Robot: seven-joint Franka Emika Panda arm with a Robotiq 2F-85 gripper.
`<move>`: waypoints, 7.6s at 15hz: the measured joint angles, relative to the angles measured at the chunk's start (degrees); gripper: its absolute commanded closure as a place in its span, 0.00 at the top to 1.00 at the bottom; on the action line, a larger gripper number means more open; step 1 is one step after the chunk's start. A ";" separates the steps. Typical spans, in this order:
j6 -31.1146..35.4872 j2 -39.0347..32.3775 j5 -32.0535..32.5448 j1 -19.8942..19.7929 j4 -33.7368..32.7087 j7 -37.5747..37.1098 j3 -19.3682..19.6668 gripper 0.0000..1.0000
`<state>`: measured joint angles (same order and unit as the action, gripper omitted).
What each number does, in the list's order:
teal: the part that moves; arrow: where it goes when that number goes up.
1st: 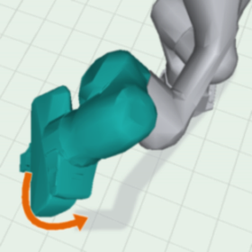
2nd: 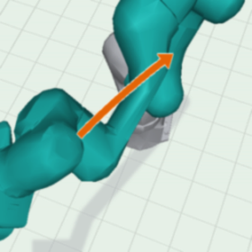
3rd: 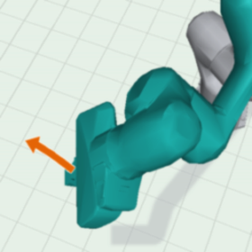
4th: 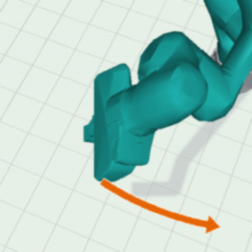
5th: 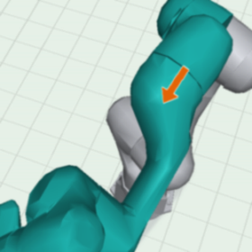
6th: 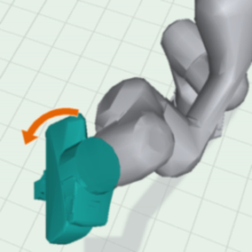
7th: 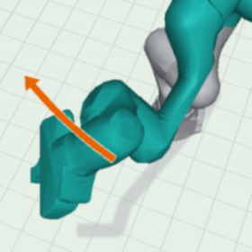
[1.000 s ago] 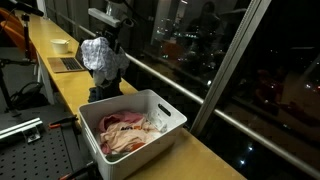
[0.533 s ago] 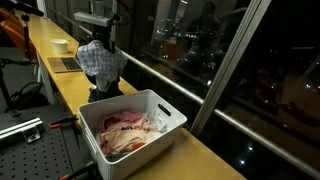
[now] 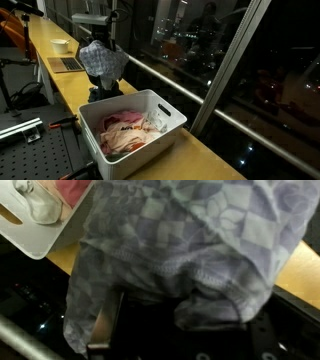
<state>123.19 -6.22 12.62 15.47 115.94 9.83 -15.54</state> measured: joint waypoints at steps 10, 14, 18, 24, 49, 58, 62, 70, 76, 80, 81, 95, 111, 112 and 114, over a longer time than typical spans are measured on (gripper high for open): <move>0.67 0.24 0.18 -0.64 -0.96 0.51 0.41 0.61; 0.69 1.92 -0.49 -3.32 -0.22 2.19 2.45 0.90; 1.23 3.44 -0.86 -7.13 0.19 5.79 5.96 1.00; 8.76 -0.40 -0.83 -11.93 0.81 12.54 10.34 1.00; 27.59 -33.64 3.54 -17.16 -13.95 10.44 17.20 1.00; 28.71 -39.82 3.99 -16.30 -19.23 6.13 19.62 0.55; 28.71 -41.69 3.99 -16.29 -20.75 5.41 19.61 0.24; 28.71 -38.97 4.13 -14.38 -17.73 3.04 19.88 0.01; 28.23 -22.10 13.97 -4.49 -2.74 -9.62 26.23 0.01; 21.70 -9.52 26.09 0.22 4.16 -20.60 28.33 0.01; 19.16 -6.36 27.47 0.40 5.32 -21.90 27.10 0.01; 9.57 9.51 -11.44 0.43 6.94 -1.59 5.82 0.32; 20.72 10.92 -0.63 -10.63 21.70 -0.06 10.77 1.00; 21.96 10.16 1.04 -12.17 22.86 -0.26 11.92 1.00; 24.25 7.62 3.42 -14.65 23.70 -0.60 13.87 1.00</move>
<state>147.45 1.40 16.04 0.83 139.64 9.23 -1.68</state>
